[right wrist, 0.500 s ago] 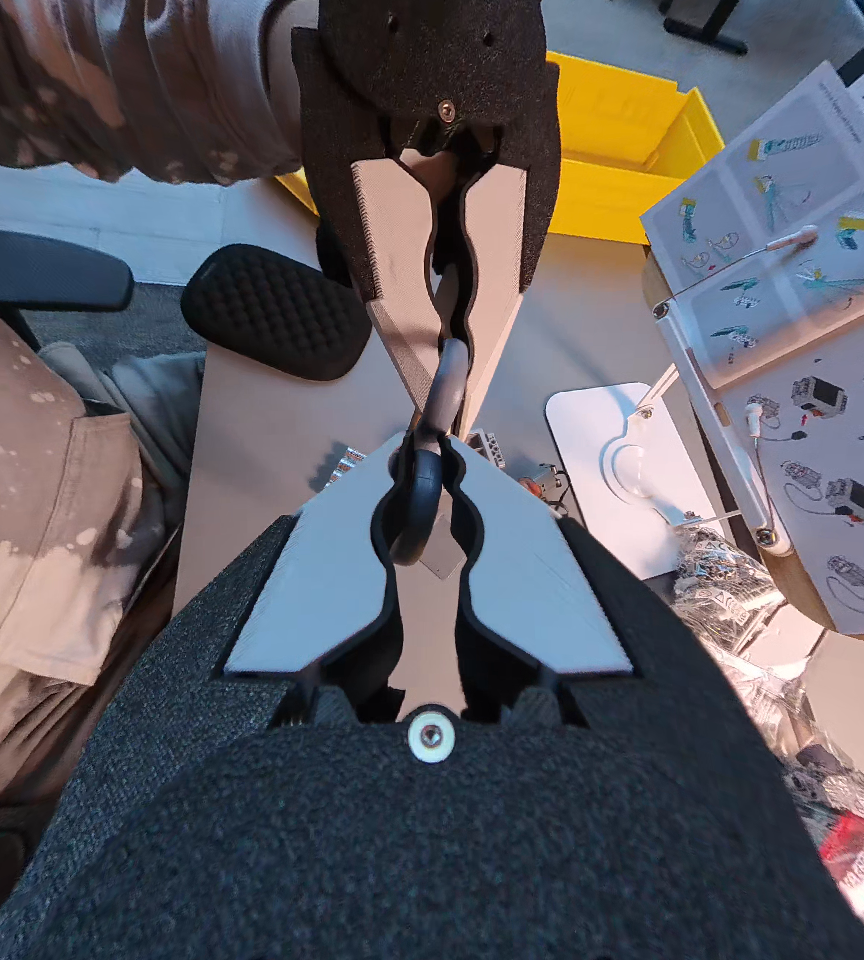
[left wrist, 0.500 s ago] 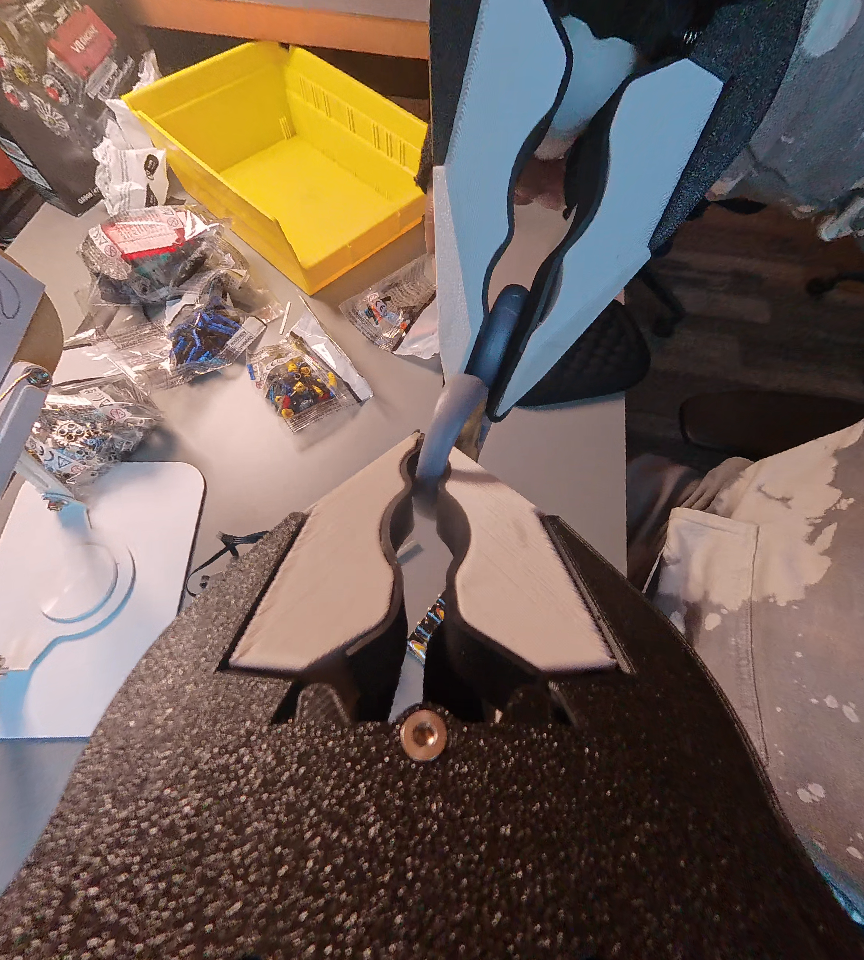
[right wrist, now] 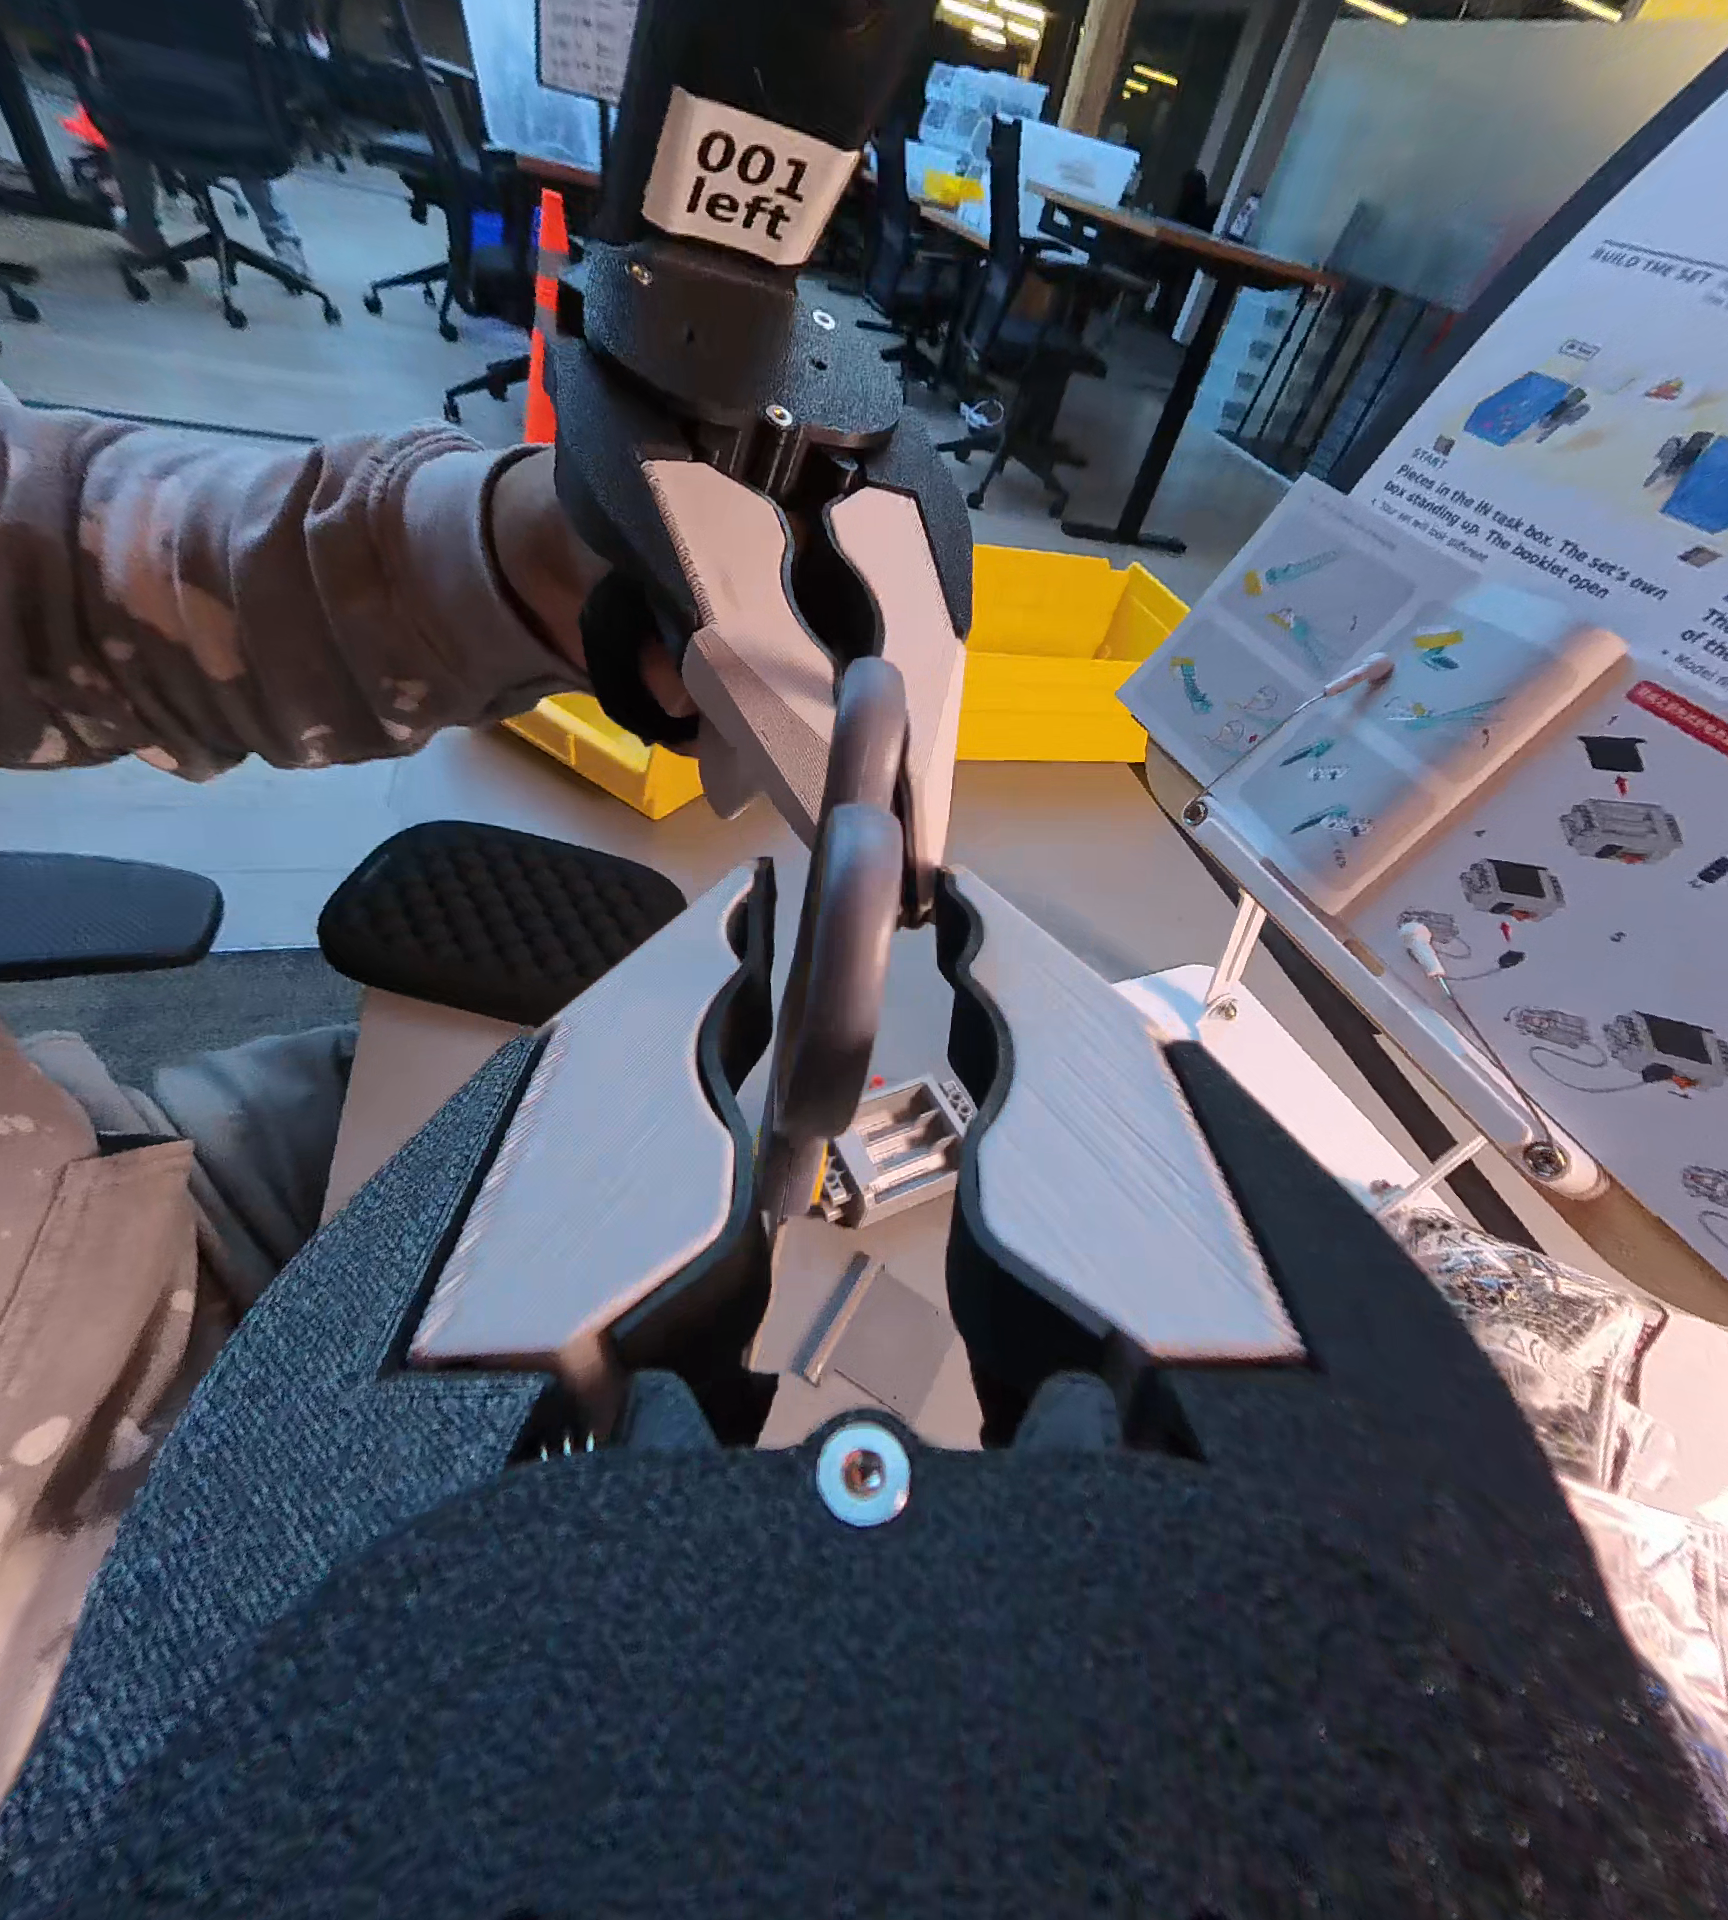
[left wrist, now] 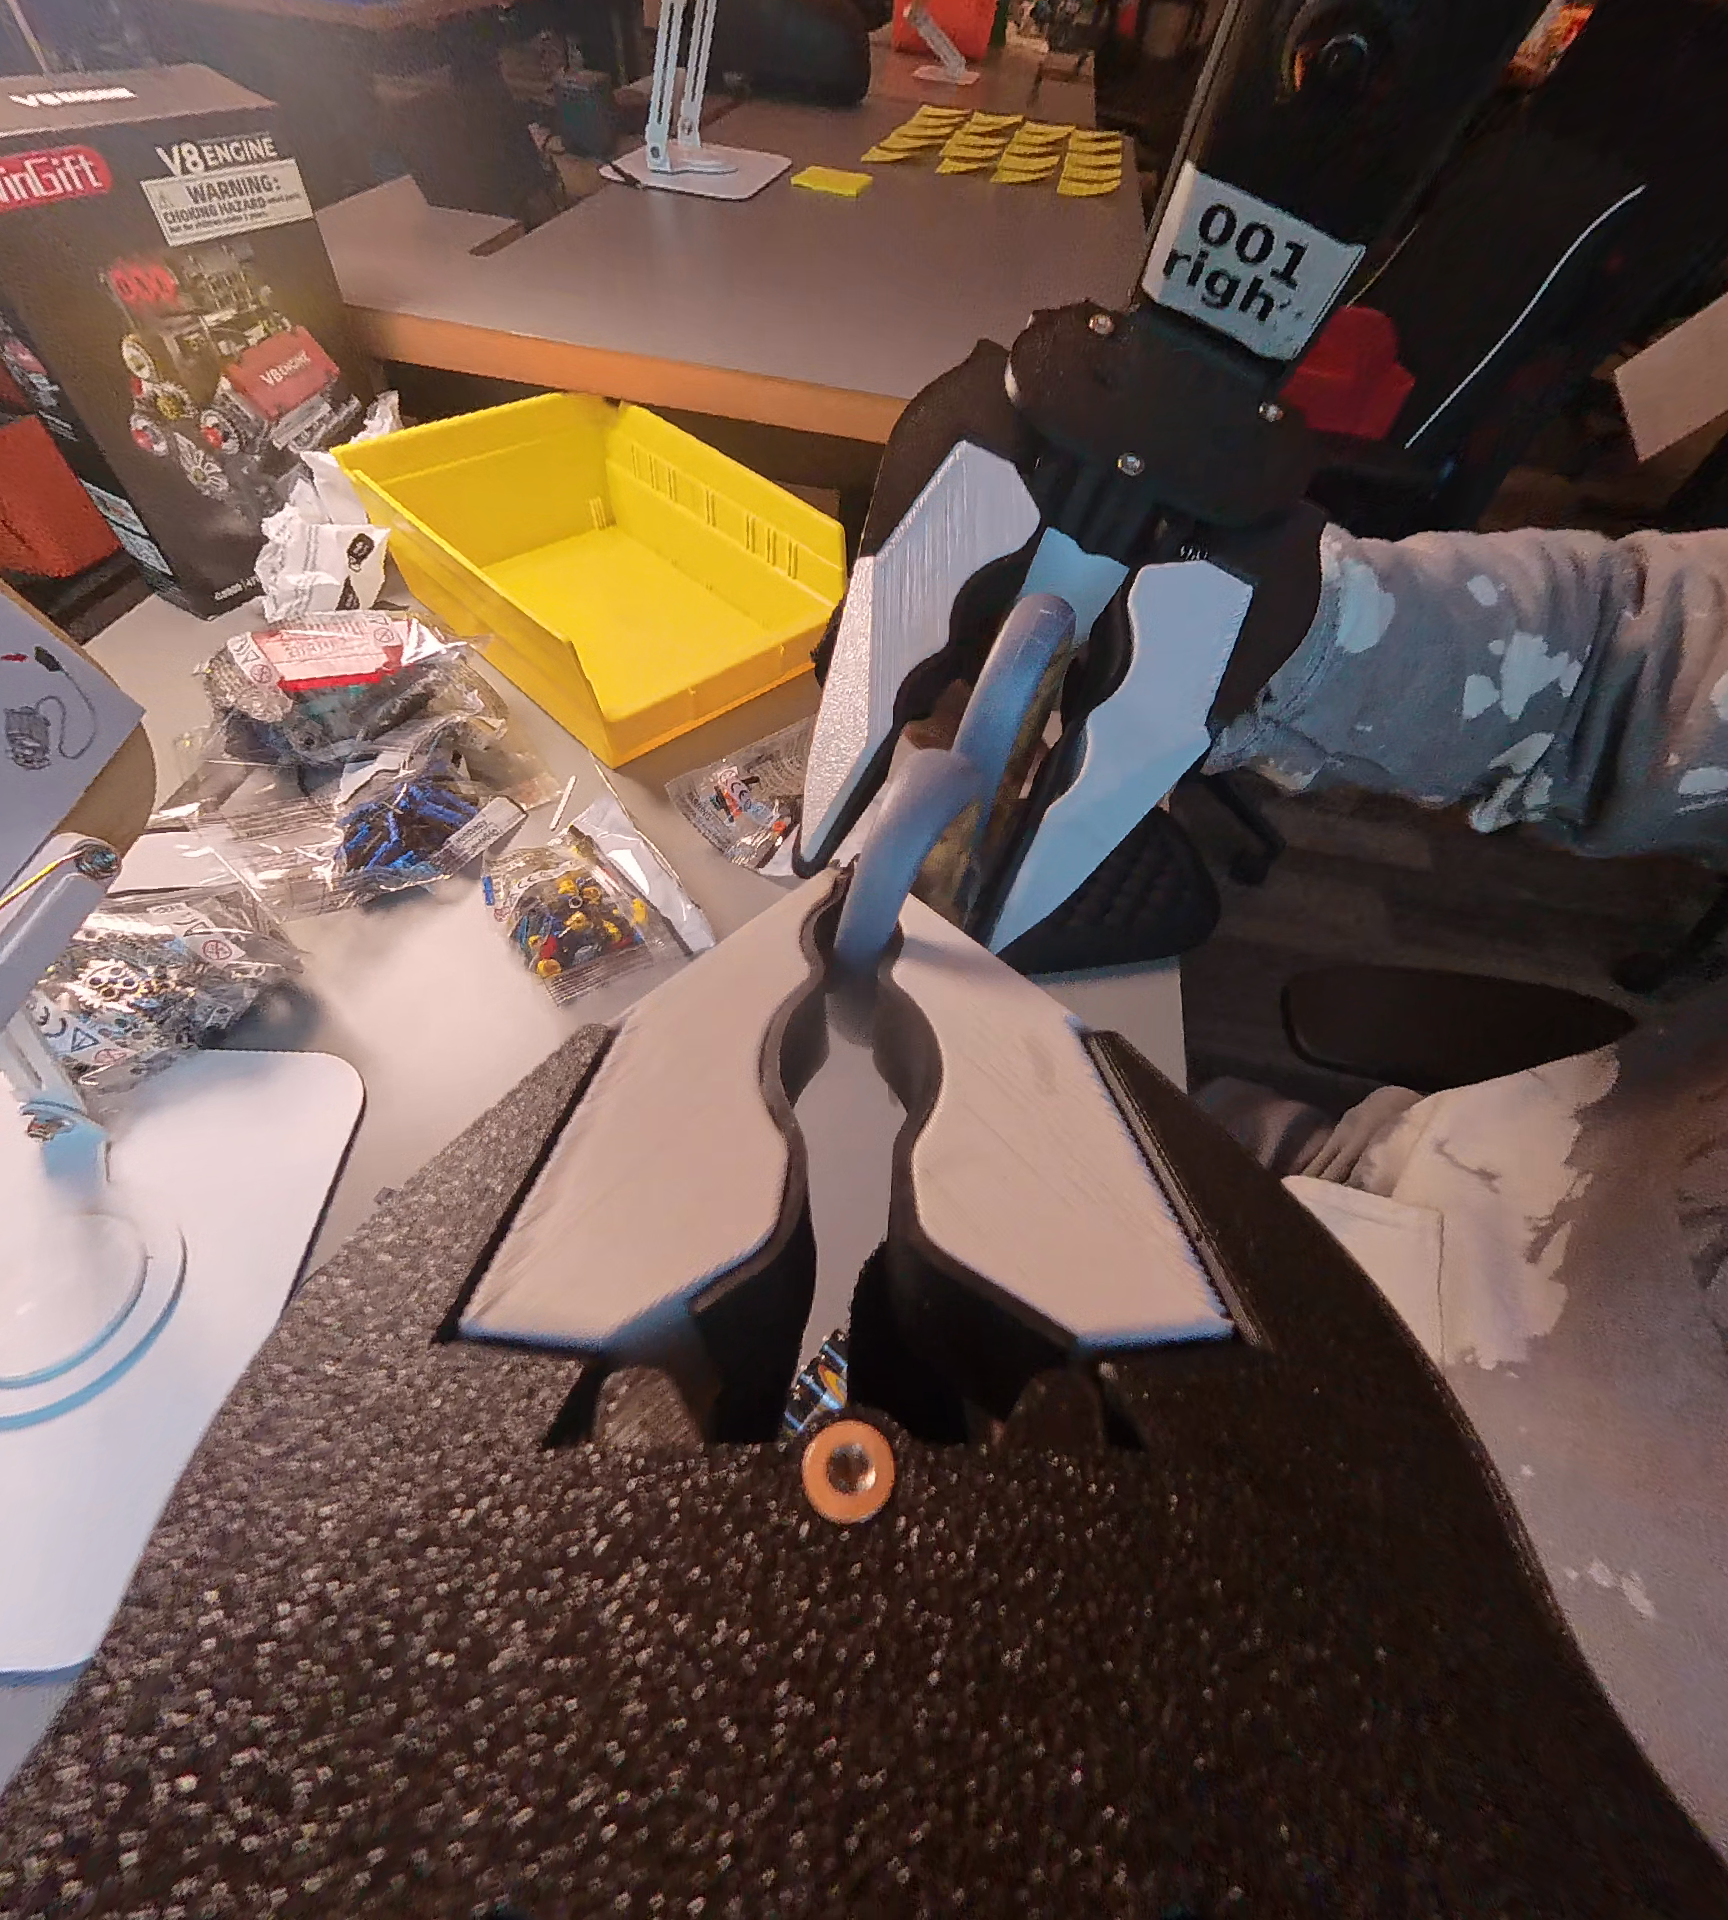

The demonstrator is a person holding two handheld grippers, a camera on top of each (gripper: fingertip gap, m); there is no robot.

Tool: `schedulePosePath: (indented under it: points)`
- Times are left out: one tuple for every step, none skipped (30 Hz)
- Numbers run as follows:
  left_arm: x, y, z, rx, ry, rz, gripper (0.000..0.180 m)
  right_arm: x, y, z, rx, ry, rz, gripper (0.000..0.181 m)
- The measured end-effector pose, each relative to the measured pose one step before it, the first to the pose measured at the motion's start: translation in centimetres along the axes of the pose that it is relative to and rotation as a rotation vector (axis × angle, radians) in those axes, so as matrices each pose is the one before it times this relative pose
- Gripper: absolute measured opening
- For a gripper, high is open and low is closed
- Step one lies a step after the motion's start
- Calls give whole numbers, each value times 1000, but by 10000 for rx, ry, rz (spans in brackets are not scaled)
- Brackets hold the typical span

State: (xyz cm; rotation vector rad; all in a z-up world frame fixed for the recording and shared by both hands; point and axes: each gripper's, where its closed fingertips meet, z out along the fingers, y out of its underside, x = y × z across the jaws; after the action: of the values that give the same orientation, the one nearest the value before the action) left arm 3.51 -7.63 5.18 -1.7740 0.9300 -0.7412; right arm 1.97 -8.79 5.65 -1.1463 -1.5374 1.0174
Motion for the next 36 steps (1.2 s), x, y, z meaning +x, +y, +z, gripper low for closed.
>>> schedulePosePath:
  points:
    - [-115,237,15,-185,-151,171,0,-38,126,-276,-158,-3,-60,32]
    - [-147,339,-21,-252,-191,246,0,17,213,-365,-269,7,-91,34]
    - [-53,486,37,-343,-149,276,0,-128,405,-381,-455,-126,-148,34]
    - [-24,452,76,-315,-136,243,0,-262,607,-366,-624,-173,-284,32]
    - [102,401,136,-263,-40,151,0,-284,824,-238,-736,-120,-333,32]
    - [170,380,248,-239,37,80,0,-573,1087,72,-809,-268,-118,28]
    - [276,313,383,-167,92,68,0,-857,1160,469,-717,-438,143,24]
    - [370,262,496,-131,143,11,0,-588,1063,759,-565,-270,185,24]
    - [279,342,567,-188,51,106,0,-232,500,672,-127,17,20,25]
    - [351,440,590,-258,59,176,0,-205,-2,402,201,18,15,21]
    - [374,327,545,-194,110,91,0,-442,-67,234,192,-212,64,15]
    - [292,194,401,-110,129,43,0,-335,-44,116,145,-153,41,11]
    - [34,102,196,-13,20,33,0,27,194,30,70,59,50,11]
    - [30,-38,92,79,39,16,0,8,27,-35,233,14,217,11]
    - [126,7,86,26,57,44,0,-150,26,-29,273,-108,288,10]
    - [86,-42,63,23,-24,56,0,-81,23,-56,341,-36,252,9]
    - [-36,-158,-49,84,-121,75,0,22,-28,-142,420,41,258,9]
    - [-140,-235,-167,141,-162,48,0,14,-43,-289,440,3,308,9]
    - [-245,-304,-265,225,-168,-77,1,-58,-100,-400,500,-62,352,9]
    - [-387,-307,-368,290,-159,-208,6,-79,-85,-416,506,-61,386,9]
    - [-335,-226,-413,322,-60,-322,9,-112,-30,-427,474,-70,390,9]
    - [-259,-138,-406,351,10,-389,11,-174,17,-431,437,-92,357,9]
    - [-75,-67,-307,374,106,-383,10,-160,35,-383,422,-66,322,9]
    - [86,56,-103,333,164,-319,6,-65,189,-217,303,0,245,9]
    - [210,369,170,117,213,-191,0,35,457,-23,52,75,94,9]
    - [168,605,419,-107,158,-131,0,118,638,129,-138,110,-9,9]
    - [93,591,520,-201,77,-99,0,170,570,205,-183,113,14,9]
    - [158,471,520,-225,52,-10,0,108,449,243,-195,75,-4,9]
    - [185,452,485,-301,-41,205,0,40,364,277,-278,85,-85,9]
    - [255,382,466,-337,-80,312,0,3,229,305,-292,157,-220,9]
    - [337,277,417,-328,-61,341,0,-58,135,286,-271,129,-220,9]
    - [344,257,397,-335,-38,316,0,-84,80,268,-238,69,-138,9]
    - [354,225,382,-311,-12,251,0,-109,10,266,-161,37,-117,9]
    - [169,292,360,-316,-111,205,0,33,328,283,-336,98,-134,8]
    - [-22,332,261,-281,-214,255,0,114,382,229,-282,150,-167,8]
    - [-89,268,191,-170,-253,217,0,138,332,169,-171,121,-83,8]
